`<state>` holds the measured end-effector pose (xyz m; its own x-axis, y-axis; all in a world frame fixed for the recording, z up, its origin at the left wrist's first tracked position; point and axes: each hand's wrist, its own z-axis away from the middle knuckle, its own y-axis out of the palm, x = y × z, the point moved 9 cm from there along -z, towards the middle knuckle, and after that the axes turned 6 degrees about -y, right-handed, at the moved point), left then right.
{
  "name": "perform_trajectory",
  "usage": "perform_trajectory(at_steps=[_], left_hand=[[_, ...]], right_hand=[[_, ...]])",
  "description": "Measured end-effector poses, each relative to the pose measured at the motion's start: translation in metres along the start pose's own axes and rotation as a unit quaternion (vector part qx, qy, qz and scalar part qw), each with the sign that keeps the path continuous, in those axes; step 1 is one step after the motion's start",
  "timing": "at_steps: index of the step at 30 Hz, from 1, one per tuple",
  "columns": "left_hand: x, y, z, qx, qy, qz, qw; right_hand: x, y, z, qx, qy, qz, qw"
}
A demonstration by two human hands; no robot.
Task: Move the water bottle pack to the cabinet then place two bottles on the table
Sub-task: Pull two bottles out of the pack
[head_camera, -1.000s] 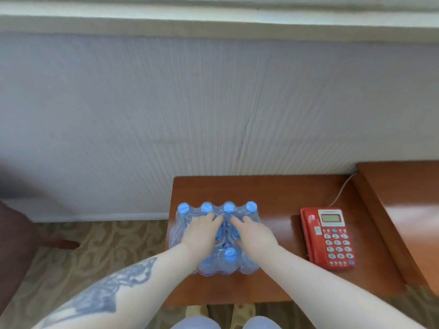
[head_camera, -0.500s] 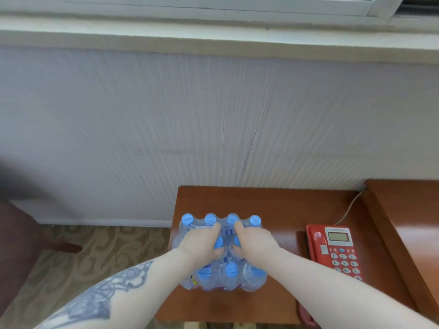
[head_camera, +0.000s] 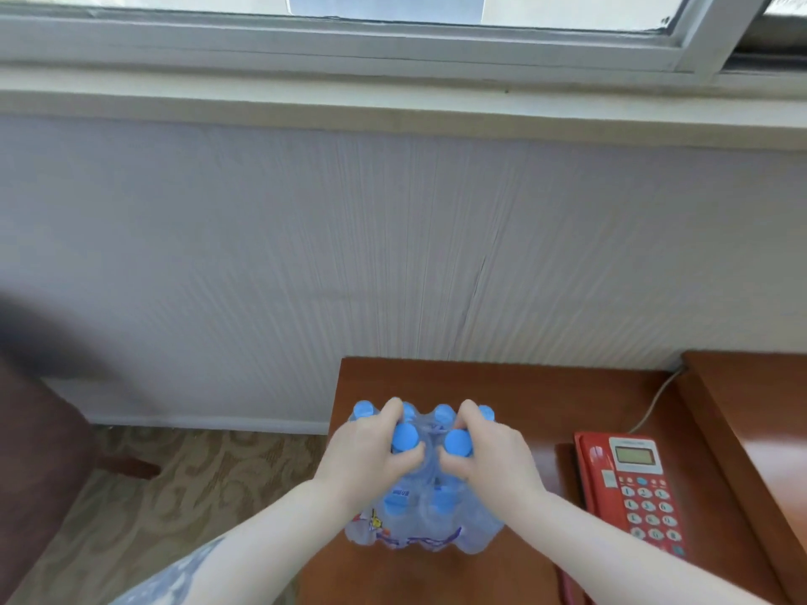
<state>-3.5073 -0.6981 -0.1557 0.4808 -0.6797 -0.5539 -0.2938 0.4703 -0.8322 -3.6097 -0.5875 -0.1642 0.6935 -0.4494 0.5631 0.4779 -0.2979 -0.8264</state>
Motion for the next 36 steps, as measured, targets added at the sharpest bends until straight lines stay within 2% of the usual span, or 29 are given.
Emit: perform_trajectory(at_steps=[3, 6, 12, 16, 23, 29, 36], left_hand=[[-0.018, -0.042, -0.001, -0.074, 0.017, 0.084, 0.994], [-0.041, -0.070, -0.005, -0.100, 0.041, 0.118, 0.987], [-0.090, -0.126, -0.011, -0.147, 0.090, 0.184, 0.968], [-0.135, -0.166, -0.019, -0.164, 0.152, 0.163, 0.961], [-0.200, -0.152, -0.021, -0.112, 0.244, 0.177, 0.947], [-0.265, -0.090, -0.001, -0.021, 0.321, 0.189, 0.928], [-0.356, -0.010, 0.092, 0.094, 0.398, 0.177, 0.895]], right_hand=[[0.013, -0.041, 0.003, -0.104, 0.018, -0.098, 0.990], [0.026, -0.082, 0.006, -0.183, 0.014, -0.168, 0.969], [0.063, -0.158, 0.017, -0.258, -0.010, -0.155, 0.954], [0.082, -0.214, 0.030, -0.300, -0.019, -0.133, 0.944], [0.073, -0.263, 0.084, -0.386, 0.038, -0.106, 0.916], [0.029, -0.264, 0.169, -0.438, 0.187, -0.040, 0.879], [-0.002, -0.275, 0.319, -0.458, 0.326, 0.060, 0.825]])
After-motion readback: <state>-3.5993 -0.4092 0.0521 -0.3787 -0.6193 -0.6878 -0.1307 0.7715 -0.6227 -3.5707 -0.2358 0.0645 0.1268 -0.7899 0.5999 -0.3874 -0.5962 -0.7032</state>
